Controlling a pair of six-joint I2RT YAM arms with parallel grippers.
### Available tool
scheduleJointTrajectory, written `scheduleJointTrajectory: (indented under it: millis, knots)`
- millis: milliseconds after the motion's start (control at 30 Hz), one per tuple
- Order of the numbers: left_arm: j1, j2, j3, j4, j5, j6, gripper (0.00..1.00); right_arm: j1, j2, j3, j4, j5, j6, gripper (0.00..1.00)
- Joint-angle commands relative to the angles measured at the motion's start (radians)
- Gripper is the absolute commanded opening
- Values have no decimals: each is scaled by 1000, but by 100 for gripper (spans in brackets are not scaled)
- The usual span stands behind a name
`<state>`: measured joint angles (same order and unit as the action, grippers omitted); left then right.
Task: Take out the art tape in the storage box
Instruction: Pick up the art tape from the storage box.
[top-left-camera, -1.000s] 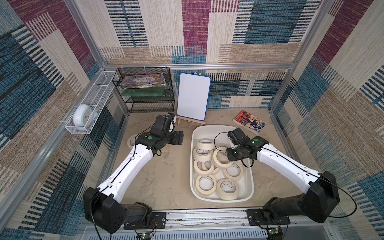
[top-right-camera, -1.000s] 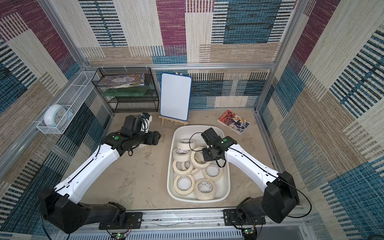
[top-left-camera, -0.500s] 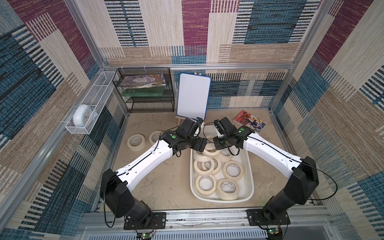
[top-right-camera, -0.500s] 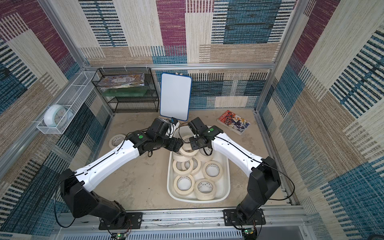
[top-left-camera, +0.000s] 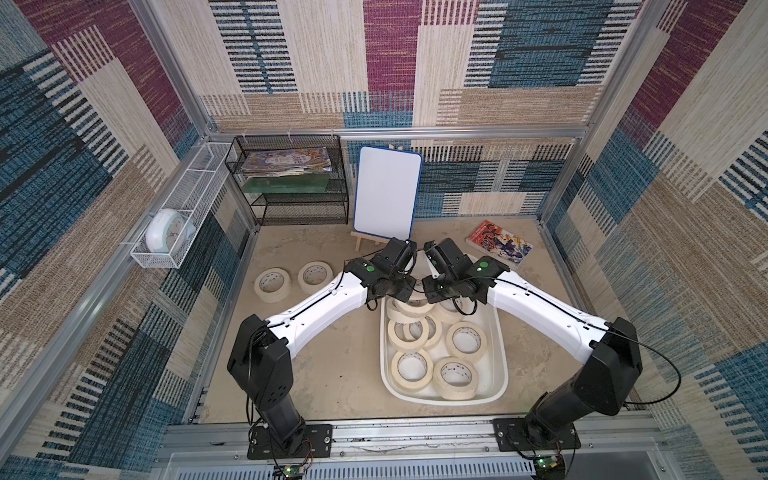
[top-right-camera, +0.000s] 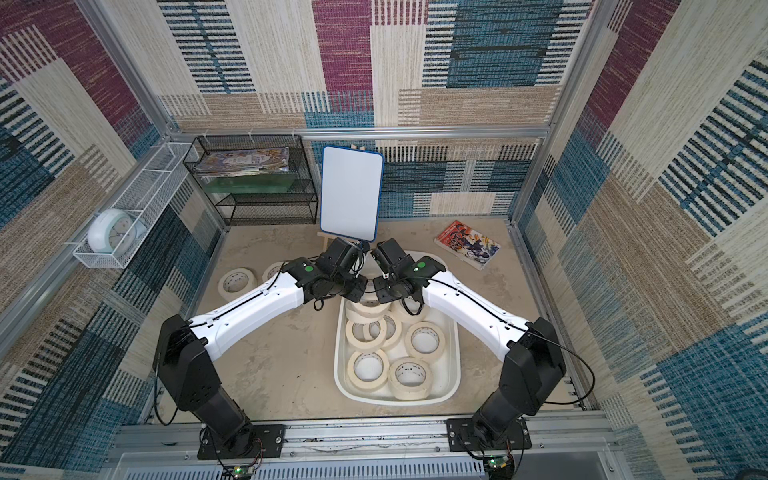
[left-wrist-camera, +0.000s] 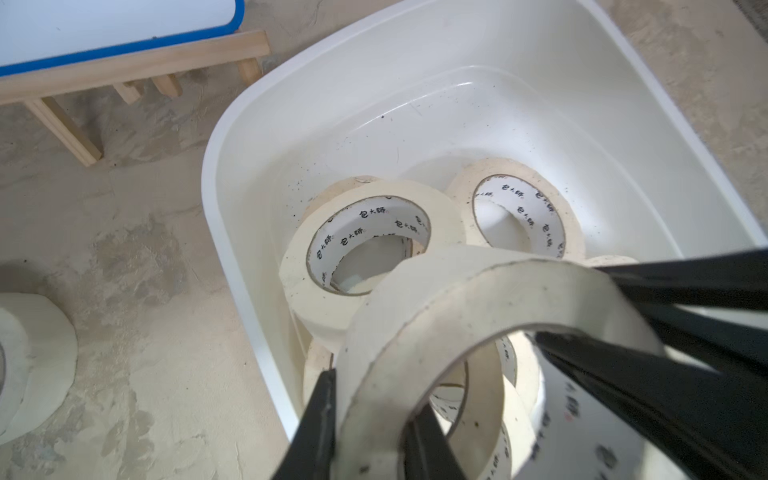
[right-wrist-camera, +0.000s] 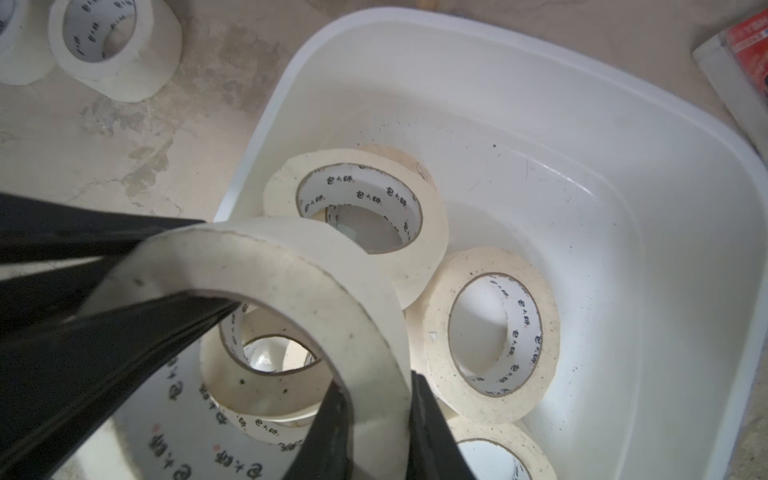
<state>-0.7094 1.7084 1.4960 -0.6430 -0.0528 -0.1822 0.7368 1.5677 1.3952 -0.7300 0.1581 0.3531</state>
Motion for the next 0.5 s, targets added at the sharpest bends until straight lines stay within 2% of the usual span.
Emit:
scheduleJointTrajectory:
  millis: [0, 33, 67, 167, 200, 367, 467]
  knots:
    - [1, 4, 21, 16, 8, 4, 0, 0, -30, -4, 30, -46, -8, 52]
    - [1, -1, 22, 16, 8, 1, 0, -1, -39, 3, 22, -42, -7, 67]
    - [1, -8, 19, 18, 6, 1, 0, -1, -49, 14, 9, -31, -4, 77]
    - [1, -45, 5, 19, -12, 2, 0, -1, -118, 34, -2, 21, 27, 97]
    - [1, -63, -3, 19, -18, 2, 0, -2, -153, 25, 13, 48, 27, 100]
    - [11, -171, -51, 25, -85, 15, 0, -52, -249, 25, -18, 139, 6, 99]
    - [50, -217, -61, 16, -124, 41, 0, -105, -286, -4, -22, 130, -4, 99]
